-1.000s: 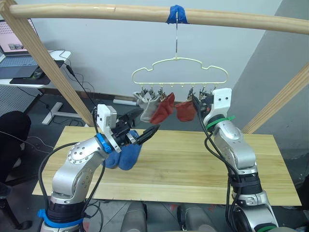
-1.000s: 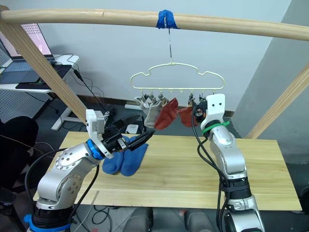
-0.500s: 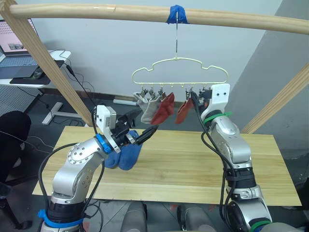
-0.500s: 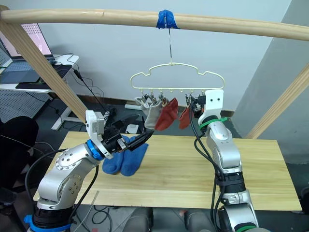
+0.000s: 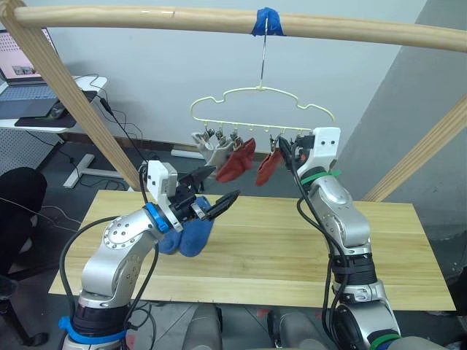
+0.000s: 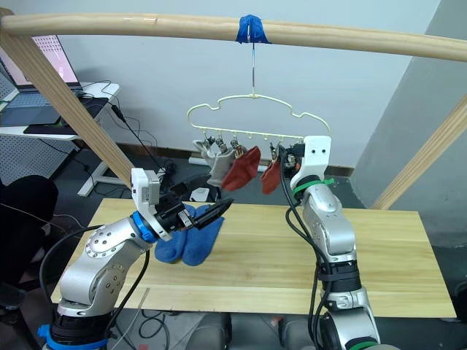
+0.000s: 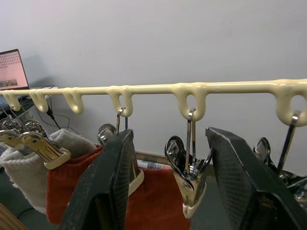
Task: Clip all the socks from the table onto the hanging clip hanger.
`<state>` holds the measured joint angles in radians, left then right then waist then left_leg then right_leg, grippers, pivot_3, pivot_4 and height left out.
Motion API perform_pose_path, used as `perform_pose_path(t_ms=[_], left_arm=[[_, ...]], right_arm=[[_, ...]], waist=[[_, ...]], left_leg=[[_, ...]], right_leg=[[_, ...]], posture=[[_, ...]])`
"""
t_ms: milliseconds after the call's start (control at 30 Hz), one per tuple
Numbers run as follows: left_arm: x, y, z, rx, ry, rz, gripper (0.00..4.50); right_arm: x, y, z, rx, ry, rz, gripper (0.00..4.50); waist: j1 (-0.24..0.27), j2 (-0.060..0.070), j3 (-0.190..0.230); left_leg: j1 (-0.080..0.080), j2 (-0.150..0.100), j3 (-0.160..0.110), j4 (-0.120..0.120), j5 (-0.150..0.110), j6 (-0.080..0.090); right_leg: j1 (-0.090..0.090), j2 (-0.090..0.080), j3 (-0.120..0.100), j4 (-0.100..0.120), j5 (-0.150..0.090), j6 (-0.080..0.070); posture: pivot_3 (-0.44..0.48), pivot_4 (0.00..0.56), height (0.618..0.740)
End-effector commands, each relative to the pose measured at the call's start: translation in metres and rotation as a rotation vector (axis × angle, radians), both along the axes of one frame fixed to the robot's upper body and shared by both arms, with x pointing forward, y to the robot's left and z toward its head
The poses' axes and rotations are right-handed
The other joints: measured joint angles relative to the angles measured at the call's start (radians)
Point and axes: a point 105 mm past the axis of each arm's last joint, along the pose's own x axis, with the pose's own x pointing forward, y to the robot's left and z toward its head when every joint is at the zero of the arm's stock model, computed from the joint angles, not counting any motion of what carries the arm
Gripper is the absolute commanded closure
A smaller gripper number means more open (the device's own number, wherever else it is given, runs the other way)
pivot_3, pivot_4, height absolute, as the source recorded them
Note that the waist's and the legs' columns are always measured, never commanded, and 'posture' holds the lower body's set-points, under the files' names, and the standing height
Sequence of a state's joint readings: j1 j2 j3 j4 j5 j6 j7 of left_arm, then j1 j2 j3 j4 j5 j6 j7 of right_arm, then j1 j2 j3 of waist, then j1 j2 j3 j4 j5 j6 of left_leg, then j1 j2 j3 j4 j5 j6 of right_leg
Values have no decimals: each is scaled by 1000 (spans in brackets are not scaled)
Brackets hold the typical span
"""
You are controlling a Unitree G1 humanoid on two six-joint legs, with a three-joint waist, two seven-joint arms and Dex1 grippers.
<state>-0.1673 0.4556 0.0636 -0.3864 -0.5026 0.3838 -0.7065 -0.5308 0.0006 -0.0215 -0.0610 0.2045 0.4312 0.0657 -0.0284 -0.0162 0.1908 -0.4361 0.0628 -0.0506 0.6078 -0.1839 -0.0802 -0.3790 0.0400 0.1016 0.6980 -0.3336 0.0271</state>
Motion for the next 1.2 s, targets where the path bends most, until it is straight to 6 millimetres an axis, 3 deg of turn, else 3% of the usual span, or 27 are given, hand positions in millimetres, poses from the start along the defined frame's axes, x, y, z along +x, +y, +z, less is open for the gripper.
perform_pose_path(t_ms=[33, 433, 933, 1200], left_arm=[[-2, -2, 7, -1, -37, -2, 0], [-3, -2, 6, 3, -37, 13, 0], [-4, -4, 4, 9, -33, 3, 0], [-5, -5, 3, 7, -27, -9, 0]], right_arm=[[-1, 4, 18, 48, -44, 27, 1983], [-4, 2, 16, -38, -53, 18, 1983], [-10, -3, 25, 58, -74, 25, 1983], [-23, 0, 22, 93, -56, 123, 1983]], waist=[[0, 0, 0], [2, 0, 0], [2, 0, 0], [2, 0, 0]], left_leg=[[0, 0, 0, 0, 0, 0], [0, 0, 0, 0, 0, 0], [0, 0, 0, 0, 0, 0], [0, 0, 0, 0, 0, 0]], right_leg=[[0, 0, 0, 0, 0, 0], [0, 0, 0, 0, 0, 0], [0, 0, 0, 0, 0, 0], [0, 0, 0, 0, 0, 0]], posture=[[101, 178, 740], [104, 179, 740], [97, 179, 740], [88, 175, 740]])
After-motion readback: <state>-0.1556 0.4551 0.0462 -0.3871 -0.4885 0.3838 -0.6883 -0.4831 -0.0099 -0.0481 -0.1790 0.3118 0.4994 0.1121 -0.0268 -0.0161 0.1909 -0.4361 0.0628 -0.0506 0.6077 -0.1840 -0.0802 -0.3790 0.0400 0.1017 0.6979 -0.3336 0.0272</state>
